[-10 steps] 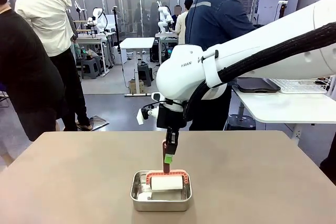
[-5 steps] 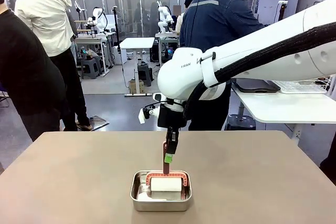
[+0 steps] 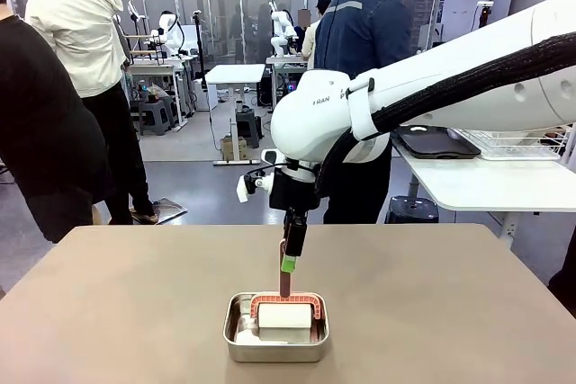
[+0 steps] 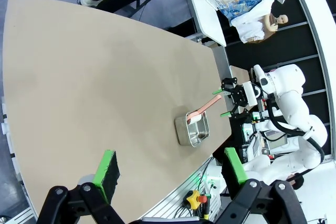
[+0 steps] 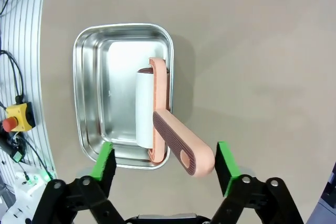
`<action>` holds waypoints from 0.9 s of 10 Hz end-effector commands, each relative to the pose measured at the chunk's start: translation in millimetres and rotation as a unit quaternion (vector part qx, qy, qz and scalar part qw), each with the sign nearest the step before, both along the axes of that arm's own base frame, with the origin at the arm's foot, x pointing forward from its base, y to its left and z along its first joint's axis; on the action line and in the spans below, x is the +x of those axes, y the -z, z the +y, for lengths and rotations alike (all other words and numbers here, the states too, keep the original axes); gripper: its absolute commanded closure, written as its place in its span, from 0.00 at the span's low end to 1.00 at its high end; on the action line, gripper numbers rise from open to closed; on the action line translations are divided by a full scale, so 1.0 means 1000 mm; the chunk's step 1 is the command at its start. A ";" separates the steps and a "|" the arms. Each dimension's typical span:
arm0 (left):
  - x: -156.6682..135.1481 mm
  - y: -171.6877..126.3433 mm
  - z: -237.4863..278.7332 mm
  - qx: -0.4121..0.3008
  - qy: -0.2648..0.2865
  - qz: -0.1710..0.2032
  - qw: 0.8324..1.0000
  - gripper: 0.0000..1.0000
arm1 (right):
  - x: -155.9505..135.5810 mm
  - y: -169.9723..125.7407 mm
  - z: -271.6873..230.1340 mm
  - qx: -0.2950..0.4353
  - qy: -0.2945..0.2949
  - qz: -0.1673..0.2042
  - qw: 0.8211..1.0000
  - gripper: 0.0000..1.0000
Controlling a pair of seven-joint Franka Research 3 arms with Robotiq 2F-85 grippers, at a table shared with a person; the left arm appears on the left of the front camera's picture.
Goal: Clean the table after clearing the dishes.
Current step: Place the Lint Roller back on top of the Airtight Container.
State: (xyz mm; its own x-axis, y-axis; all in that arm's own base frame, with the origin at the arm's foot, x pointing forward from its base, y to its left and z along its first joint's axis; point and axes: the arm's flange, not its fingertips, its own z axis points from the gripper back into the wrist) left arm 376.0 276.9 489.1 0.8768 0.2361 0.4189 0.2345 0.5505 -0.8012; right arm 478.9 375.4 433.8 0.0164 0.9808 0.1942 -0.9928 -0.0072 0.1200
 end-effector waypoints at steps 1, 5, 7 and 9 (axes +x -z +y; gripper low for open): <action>-0.005 -0.004 -0.001 -0.001 0.001 0.008 1.000 0.00 | -0.010 -0.001 -0.011 0.017 -0.006 -0.021 1.000 0.00; -0.005 -0.004 -0.001 -0.001 0.001 0.008 1.000 0.00 | 0.000 0.000 0.000 0.000 0.000 0.000 1.000 0.00; -0.005 -0.004 -0.001 -0.001 0.001 0.008 1.000 0.00 | 0.000 0.000 0.000 0.000 0.000 0.000 1.000 0.00; -0.005 -0.004 -0.001 -0.001 0.001 0.008 1.000 0.00 | 0.000 0.000 0.000 0.000 0.000 0.000 1.000 0.00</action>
